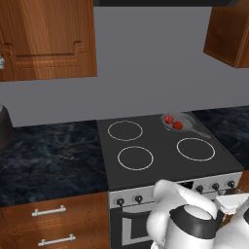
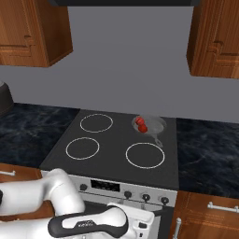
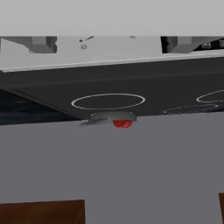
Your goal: Put the bell pepper and bell pepper in the pan. Then turn on the rear right burner and set the heat to medium.
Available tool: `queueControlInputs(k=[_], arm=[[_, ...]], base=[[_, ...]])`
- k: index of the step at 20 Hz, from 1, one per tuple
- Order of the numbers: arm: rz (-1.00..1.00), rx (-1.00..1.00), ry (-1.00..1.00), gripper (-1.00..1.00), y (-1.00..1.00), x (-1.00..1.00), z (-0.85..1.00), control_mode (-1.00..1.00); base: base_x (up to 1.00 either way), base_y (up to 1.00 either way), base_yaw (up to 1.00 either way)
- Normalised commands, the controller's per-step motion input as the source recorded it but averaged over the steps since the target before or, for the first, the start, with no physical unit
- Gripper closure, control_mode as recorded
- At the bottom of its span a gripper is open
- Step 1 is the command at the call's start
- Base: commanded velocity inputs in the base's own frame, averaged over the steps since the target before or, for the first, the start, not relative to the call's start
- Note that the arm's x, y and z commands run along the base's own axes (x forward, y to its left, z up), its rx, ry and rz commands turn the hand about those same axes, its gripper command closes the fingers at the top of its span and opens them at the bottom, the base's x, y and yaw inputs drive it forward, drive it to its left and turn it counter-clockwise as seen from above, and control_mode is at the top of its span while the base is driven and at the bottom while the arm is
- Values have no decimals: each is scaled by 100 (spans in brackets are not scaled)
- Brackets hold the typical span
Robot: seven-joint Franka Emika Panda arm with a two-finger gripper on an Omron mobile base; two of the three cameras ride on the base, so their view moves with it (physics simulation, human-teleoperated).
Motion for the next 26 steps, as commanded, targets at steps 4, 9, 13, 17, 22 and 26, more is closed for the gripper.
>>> queueControlInputs(k=[4,9,13,17,22,26], arm=[[0,-4,0,-100,0,6,-17,-100],[0,-3,0,-100,0,3,0,-100],[0,-3,0,-100,-3,3,0,-100],[0,0,0,-100,0,1,0,-100],[0,0,0,-100,0,28,0,-100],[0,0,0,-100,0,47,0,-100]], base=[[0,0,0],[0,0,0],[0,0,0],[0,0,0],[0,0,0],[0,0,0]])
